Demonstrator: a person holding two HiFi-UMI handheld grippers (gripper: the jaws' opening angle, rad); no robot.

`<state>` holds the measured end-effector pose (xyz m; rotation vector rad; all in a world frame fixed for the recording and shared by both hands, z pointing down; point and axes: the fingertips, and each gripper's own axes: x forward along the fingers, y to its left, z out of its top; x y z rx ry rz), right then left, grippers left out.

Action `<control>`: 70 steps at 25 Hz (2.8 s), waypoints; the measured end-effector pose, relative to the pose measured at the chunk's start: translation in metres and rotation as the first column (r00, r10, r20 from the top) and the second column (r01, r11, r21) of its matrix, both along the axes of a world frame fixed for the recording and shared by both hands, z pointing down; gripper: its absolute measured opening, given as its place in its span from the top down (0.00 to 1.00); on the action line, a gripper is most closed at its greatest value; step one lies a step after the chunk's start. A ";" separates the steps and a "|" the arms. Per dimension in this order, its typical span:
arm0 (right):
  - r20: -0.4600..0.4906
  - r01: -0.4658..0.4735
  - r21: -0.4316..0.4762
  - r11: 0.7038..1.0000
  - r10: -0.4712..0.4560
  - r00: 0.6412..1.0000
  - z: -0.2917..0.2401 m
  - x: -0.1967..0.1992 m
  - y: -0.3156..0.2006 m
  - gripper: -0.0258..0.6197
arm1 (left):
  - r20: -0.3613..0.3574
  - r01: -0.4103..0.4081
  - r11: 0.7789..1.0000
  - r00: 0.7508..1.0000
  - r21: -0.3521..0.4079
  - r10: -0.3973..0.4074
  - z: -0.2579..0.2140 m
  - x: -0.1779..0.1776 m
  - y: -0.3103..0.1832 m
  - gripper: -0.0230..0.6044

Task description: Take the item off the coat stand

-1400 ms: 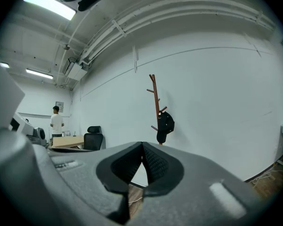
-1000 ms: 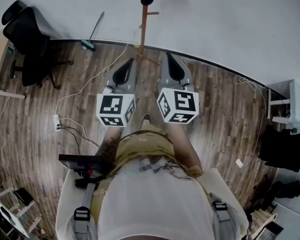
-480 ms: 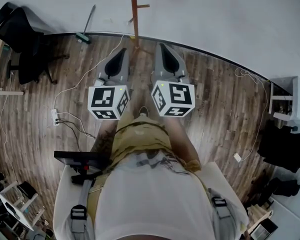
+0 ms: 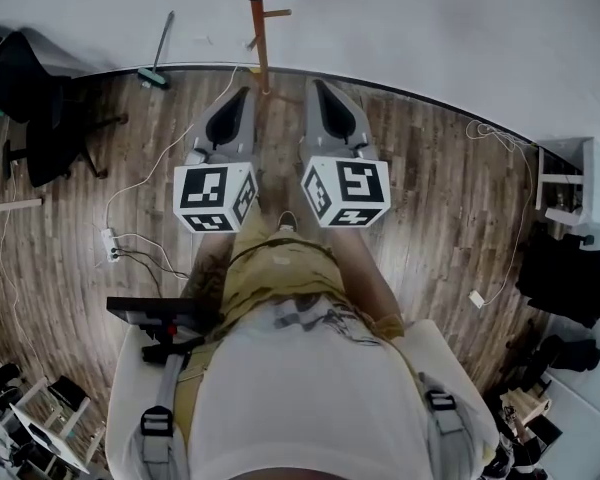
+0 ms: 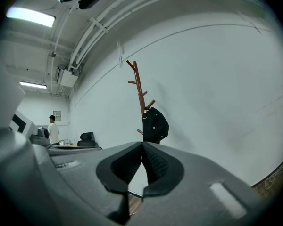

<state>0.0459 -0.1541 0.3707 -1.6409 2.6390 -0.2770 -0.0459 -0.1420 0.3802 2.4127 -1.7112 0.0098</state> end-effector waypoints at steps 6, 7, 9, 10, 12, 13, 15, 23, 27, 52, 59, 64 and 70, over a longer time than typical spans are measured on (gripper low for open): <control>-0.029 -0.037 0.044 0.998 0.039 0.999 -0.019 -0.013 -0.050 0.96 | -0.010 -0.032 0.999 0.999 0.036 0.032 -0.015 -0.015 -0.050 0.97; -0.032 -0.041 0.049 0.998 0.043 0.999 -0.022 -0.018 -0.058 0.96 | -0.012 -0.036 0.999 0.999 0.040 0.037 -0.017 -0.019 -0.058 0.97; -0.037 -0.048 0.054 0.997 0.050 0.998 -0.024 -0.027 -0.074 0.96 | -0.014 -0.045 0.998 0.999 0.042 0.046 -0.019 -0.028 -0.075 0.97; -0.039 -0.053 0.056 0.997 0.055 0.998 -0.025 -0.031 -0.082 0.96 | -0.015 -0.049 0.998 0.999 0.043 0.050 -0.020 -0.032 -0.082 0.97; -0.042 -0.064 0.058 0.996 0.067 0.997 -0.027 -0.035 -0.096 0.96 | -0.014 -0.059 0.997 0.998 0.040 0.060 -0.020 -0.038 -0.096 0.97; -0.043 -0.071 0.059 0.996 0.073 0.996 -0.027 -0.037 -0.102 0.96 | -0.015 -0.064 0.997 0.998 0.036 0.064 -0.020 -0.040 -0.102 0.96; -0.046 -0.082 0.059 0.995 0.085 0.995 -0.028 -0.042 -0.115 0.96 | -0.019 -0.072 0.997 0.997 0.029 0.072 -0.017 -0.046 -0.113 0.97; -0.054 -0.117 0.055 0.992 0.120 0.991 -0.025 -0.052 -0.152 0.96 | -0.025 -0.109 0.994 0.994 0.006 0.109 -0.011 -0.058 -0.151 0.96; -0.058 -0.115 0.066 0.991 0.119 0.991 -0.028 -0.050 -0.167 0.96 | -0.023 -0.107 0.994 0.994 0.001 0.107 -0.011 -0.055 -0.169 0.96; -0.184 0.029 0.130 0.991 -0.004 0.983 -0.053 -0.044 -0.265 0.88 | 0.026 0.056 0.993 0.998 0.108 -0.059 -0.061 -0.061 -0.240 0.96; -0.161 -0.026 0.225 0.974 0.063 0.985 -0.067 -0.021 -0.266 0.95 | 0.031 0.037 0.993 0.999 0.112 -0.041 -0.056 -0.046 -0.250 0.96; -0.143 -0.074 0.255 0.964 0.114 0.983 -0.076 -0.006 -0.264 0.95 | 0.035 0.014 0.994 0.999 0.106 -0.018 -0.055 -0.040 -0.249 0.96; -0.119 -0.155 0.301 0.941 0.198 0.973 -0.091 0.018 -0.256 0.95 | 0.042 -0.011 0.994 0.999 0.107 0.007 -0.056 -0.031 -0.247 0.96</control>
